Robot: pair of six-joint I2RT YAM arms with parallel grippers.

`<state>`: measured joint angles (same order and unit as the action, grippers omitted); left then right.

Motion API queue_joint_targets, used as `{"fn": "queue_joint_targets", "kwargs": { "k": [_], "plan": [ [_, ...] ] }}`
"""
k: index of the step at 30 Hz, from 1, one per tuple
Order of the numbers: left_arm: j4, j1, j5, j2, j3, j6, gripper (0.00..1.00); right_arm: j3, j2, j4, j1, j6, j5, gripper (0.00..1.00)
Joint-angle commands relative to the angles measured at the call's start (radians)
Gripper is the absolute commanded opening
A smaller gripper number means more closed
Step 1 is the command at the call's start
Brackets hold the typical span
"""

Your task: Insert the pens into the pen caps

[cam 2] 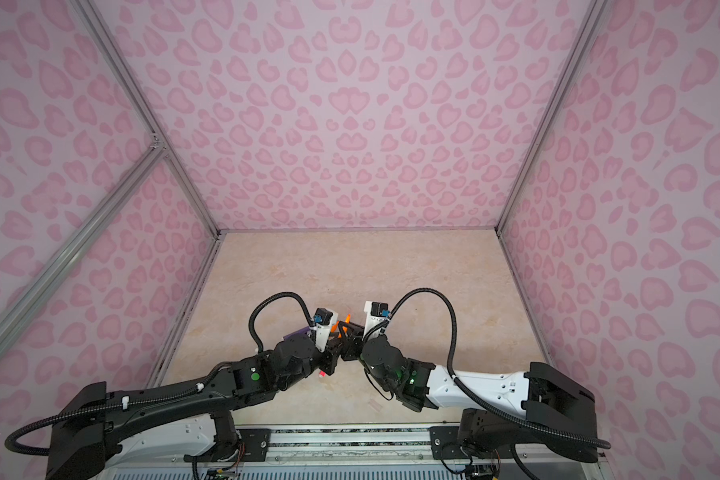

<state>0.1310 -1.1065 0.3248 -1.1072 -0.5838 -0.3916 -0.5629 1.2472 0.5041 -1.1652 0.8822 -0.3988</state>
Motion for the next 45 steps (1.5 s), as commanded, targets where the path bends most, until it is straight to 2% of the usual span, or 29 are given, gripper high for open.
{"fn": "queue_joint_targets", "kwargs": {
  "k": [1,3,4,6,9,11,12,13,15,18,19,23,26,29,34,38,45],
  "plan": [
    [0.053,0.003,0.043,0.011,-0.002,0.004,0.2,0.006,0.004,0.015,-0.004,0.005,-0.012,0.03],
    [0.085,0.004,0.051,0.022,0.005,0.001,0.16,0.006,0.004,0.01,-0.004,0.004,-0.018,0.09],
    [0.085,0.004,0.055,0.027,0.01,-0.001,0.14,0.006,0.004,0.007,-0.003,0.004,-0.018,0.17],
    [0.082,0.004,0.084,0.04,0.016,-0.013,0.06,0.002,0.002,-0.012,-0.004,0.005,-0.017,0.4],
    [0.023,0.02,0.162,0.058,0.019,-0.052,0.03,-0.005,-0.02,-0.093,-0.006,0.023,-0.038,0.56],
    [0.005,0.058,0.167,0.077,0.031,-0.083,0.03,-0.035,-0.038,-0.226,-0.007,0.059,-0.072,0.63],
    [0.0,0.088,0.151,0.09,0.041,-0.096,0.03,-0.059,-0.045,-0.316,-0.008,0.085,-0.09,0.63],
    [-0.008,0.118,0.132,0.103,0.047,-0.106,0.03,-0.076,-0.052,-0.386,-0.008,0.106,-0.101,0.62],
    [-0.046,0.181,0.115,0.134,0.05,-0.119,0.03,-0.079,-0.077,-0.488,-0.016,0.13,-0.113,0.54],
    [-0.107,0.265,0.101,0.187,0.049,-0.119,0.03,-0.022,-0.127,-0.544,-0.06,0.184,-0.147,0.43],
    [-0.124,0.29,0.092,0.204,0.047,-0.112,0.03,-0.002,-0.145,-0.557,-0.082,0.197,-0.155,0.36],
    [-0.179,0.354,0.113,0.291,0.061,-0.055,0.03,-0.013,-0.136,-0.716,-0.205,0.253,-0.201,0.2],
    [-0.213,0.383,0.144,0.367,0.097,-0.011,0.03,-0.055,-0.088,-0.89,-0.333,0.357,-0.258,0.1],
    [-0.195,0.386,0.167,0.449,0.176,0.032,0.04,-0.063,-0.052,-0.976,-0.469,0.491,-0.302,0.07],
    [-0.177,0.386,0.051,0.523,0.229,0.046,0.04,-0.08,0.058,-1.026,-0.606,0.606,-0.295,0.05],
    [-0.201,0.386,0.036,0.532,0.215,0.04,0.04,-0.133,0.203,-1.085,-0.629,0.671,-0.229,0.0],
    [-0.224,0.386,0.047,0.547,0.217,0.022,0.04,-0.215,0.382,-1.093,-0.637,0.655,-0.2,0.0]
  ]
}}
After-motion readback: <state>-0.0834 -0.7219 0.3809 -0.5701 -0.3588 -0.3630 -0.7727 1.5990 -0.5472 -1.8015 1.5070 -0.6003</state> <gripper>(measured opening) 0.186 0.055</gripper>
